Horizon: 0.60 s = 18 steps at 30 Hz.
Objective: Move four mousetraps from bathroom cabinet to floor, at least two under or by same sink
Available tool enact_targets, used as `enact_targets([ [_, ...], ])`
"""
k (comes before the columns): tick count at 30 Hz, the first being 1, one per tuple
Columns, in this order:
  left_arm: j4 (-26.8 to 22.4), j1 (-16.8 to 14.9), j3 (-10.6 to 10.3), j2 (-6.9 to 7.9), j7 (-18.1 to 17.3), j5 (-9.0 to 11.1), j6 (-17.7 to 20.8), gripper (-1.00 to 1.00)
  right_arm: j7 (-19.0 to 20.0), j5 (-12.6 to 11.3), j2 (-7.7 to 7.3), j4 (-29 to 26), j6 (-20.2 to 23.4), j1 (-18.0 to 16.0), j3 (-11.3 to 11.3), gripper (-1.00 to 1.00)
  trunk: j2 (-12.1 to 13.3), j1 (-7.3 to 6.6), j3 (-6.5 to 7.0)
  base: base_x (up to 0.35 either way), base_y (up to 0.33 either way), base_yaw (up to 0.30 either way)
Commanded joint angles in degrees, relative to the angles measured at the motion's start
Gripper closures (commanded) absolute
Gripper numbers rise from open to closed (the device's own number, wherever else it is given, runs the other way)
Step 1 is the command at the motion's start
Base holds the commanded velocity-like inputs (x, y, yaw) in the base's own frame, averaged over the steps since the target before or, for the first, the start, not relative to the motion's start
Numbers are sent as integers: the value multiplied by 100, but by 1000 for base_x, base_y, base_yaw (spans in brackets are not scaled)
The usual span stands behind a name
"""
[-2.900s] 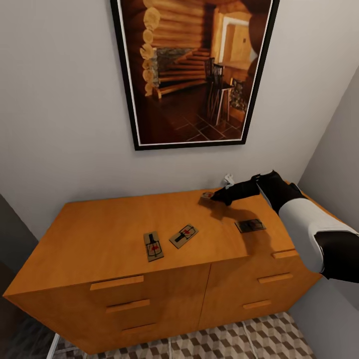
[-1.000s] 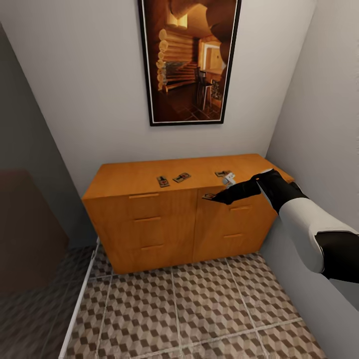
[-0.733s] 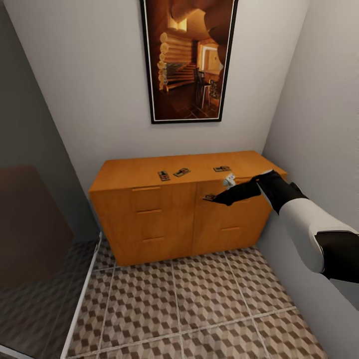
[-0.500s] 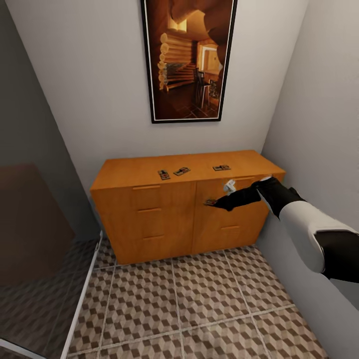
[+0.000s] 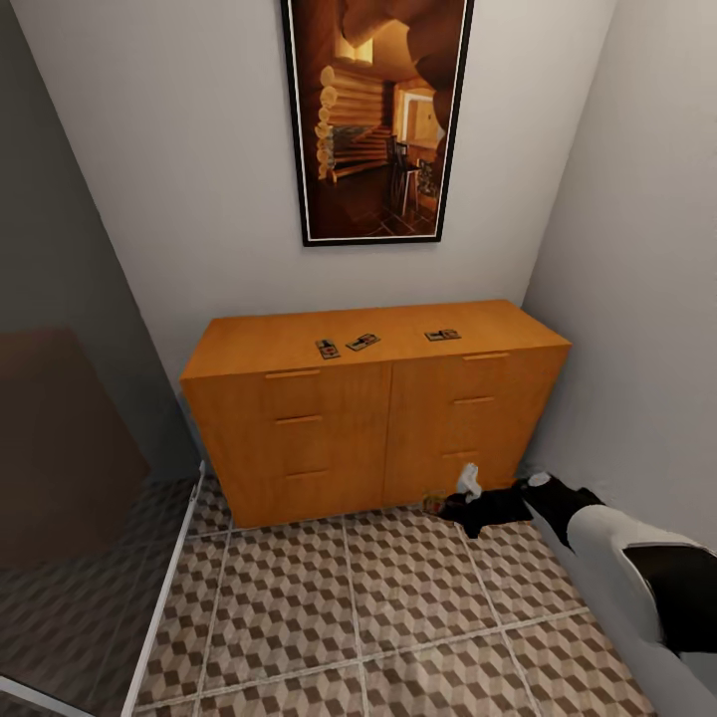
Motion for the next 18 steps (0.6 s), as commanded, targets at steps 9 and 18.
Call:
enact_targets([
  [9, 6, -3, -39, 2, 32, -4, -16, -100, -1166, -26, -56, 7, -1184, 1778, 2, 100, -3, -1, -4, 0, 0, 0],
  [18, 6, -3, -35, 5, 32, -4, -15, -100, -2875, -45, -29, 21, -2153, 3323, 3, 100, -3, -1, -4, 0, 0, 0],
])
